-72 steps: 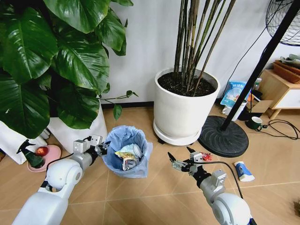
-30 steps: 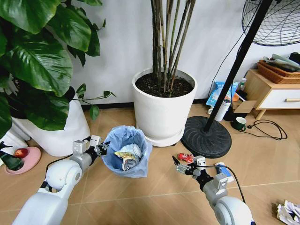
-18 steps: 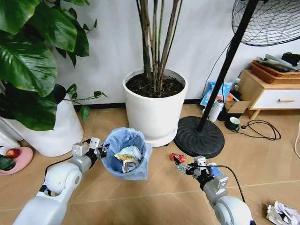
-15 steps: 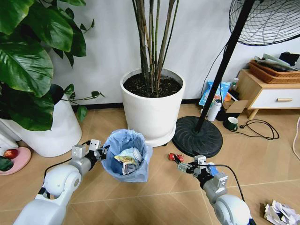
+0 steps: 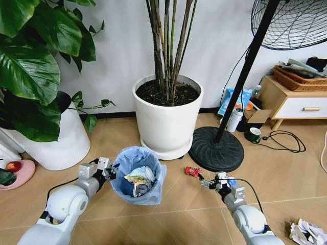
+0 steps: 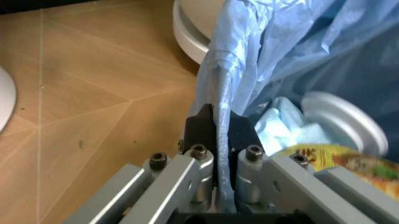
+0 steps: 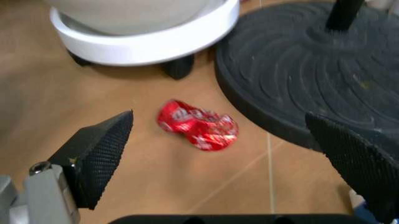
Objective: Pick up the trash bin and place the garbage on the floor into it.
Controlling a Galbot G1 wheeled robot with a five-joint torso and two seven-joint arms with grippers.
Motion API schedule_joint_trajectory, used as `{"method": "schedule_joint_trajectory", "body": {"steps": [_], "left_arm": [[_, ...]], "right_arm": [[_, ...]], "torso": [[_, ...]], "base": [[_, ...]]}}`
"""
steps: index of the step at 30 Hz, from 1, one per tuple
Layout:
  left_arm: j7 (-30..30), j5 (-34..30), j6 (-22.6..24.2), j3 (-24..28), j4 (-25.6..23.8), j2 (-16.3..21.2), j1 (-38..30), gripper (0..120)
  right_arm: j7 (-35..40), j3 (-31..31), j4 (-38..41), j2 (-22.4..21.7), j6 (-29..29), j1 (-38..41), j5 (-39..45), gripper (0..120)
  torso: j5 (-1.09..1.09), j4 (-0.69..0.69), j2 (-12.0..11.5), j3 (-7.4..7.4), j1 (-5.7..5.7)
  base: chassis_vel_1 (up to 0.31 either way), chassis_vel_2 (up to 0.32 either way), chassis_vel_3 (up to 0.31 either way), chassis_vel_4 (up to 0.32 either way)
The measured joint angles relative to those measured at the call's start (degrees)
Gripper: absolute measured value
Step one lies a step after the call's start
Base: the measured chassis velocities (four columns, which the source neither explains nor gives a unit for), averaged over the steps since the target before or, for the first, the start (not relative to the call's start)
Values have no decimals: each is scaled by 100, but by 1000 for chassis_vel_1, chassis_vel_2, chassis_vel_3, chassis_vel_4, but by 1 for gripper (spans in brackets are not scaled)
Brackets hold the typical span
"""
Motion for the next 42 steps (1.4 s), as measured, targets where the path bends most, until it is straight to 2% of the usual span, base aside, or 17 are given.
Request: {"method": "schedule_joint_trajectory", "body": {"steps": [6,13,19,21,24,27,34,35,42], "left_arm": [[2,3,-1,73,0,7,-21,0],[3,8,-2,80,-31,5,-34,0],[4,13,-2,77,-35,-41,-45,0],[7,19,-7,73,-36,-54,-46,0],[11,22,-9,61,-35,-62,-52,0],[19,20,-12,30,-36,-60,-79,0],[61,15,-30,-8,-20,-52,-83,0],[66,18,-39,-12,-20,-58,-71,0],[74,22,-49,-16,-14,-70,-68,0]], "right_arm": [[-218,-80,-557,-20,119,490,-238,100],[-1159,-334,-1510,-370,257,1294,-812,100],[-1809,-605,-2023,-538,245,1756,-1024,100],[-1917,-785,-2265,-514,246,1959,-1065,100],[-1984,-975,-2522,-435,261,2160,-1145,100],[-2013,-1186,-2946,-219,328,2485,-1327,100],[-1930,-1269,-3739,130,511,3087,-1671,100],[-1892,-1273,-4038,209,535,3274,-1828,100],[-1887,-1287,-4483,273,542,3492,-1981,100]], "torso": [[0,2,0,0,0],[-1,3,0,0,0],[-3,1,0,0,0],[2,2,0,0,0],[-2,2,0,0,0],[1,2,0,0,0],[-2,4,0,0,0],[-1,4,0,0,0],[-2,2,0,0,0]], "base": [[0,0,0,0],[0,0,0,0],[0,0,0,0],[0,0,0,0],[0,0,0,0],[0,0,0,0],[0,0,0,0],[0,0,0,0],[0,0,0,0]]}}
